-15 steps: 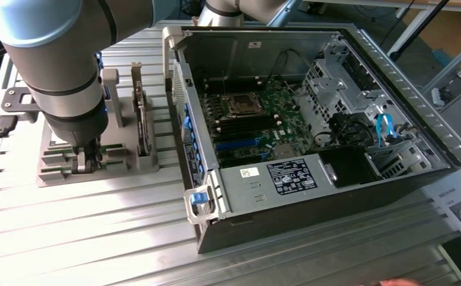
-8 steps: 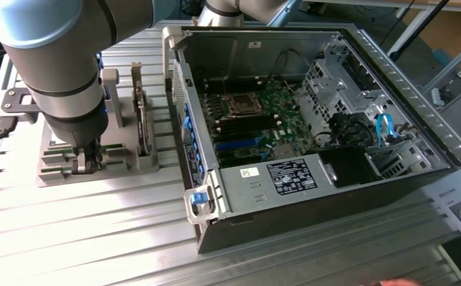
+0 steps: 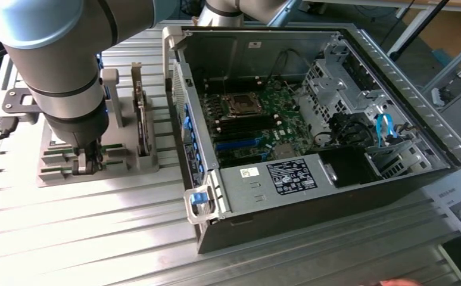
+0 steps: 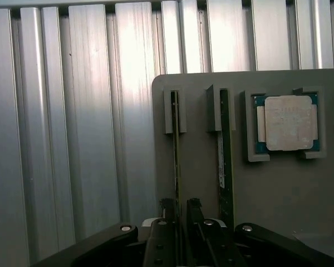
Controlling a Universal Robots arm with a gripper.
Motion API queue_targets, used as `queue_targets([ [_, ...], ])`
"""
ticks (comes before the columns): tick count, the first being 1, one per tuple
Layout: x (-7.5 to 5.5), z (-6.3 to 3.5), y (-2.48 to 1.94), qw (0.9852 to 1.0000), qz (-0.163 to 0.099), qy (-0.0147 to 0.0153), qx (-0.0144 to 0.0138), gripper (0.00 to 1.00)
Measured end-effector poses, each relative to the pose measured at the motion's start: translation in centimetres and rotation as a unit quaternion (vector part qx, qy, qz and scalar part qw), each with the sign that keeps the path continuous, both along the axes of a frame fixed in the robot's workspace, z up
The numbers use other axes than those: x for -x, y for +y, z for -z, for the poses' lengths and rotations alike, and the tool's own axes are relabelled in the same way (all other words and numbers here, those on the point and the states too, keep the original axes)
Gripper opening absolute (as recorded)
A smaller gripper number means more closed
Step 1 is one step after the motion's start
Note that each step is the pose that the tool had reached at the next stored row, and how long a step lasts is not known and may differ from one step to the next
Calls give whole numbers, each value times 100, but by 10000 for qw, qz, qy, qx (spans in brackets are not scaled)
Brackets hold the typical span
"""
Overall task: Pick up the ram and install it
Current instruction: 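Pick up the ram and move it above insertion slot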
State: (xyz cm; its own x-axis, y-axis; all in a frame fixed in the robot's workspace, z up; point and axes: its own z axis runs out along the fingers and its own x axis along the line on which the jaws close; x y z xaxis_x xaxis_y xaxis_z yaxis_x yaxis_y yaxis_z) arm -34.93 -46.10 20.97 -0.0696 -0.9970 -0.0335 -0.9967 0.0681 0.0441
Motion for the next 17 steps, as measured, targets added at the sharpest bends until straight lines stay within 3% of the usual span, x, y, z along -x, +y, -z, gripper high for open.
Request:
queue_targets([
  [17, 0, 0, 0, 10000, -60, 0, 0, 24],
])
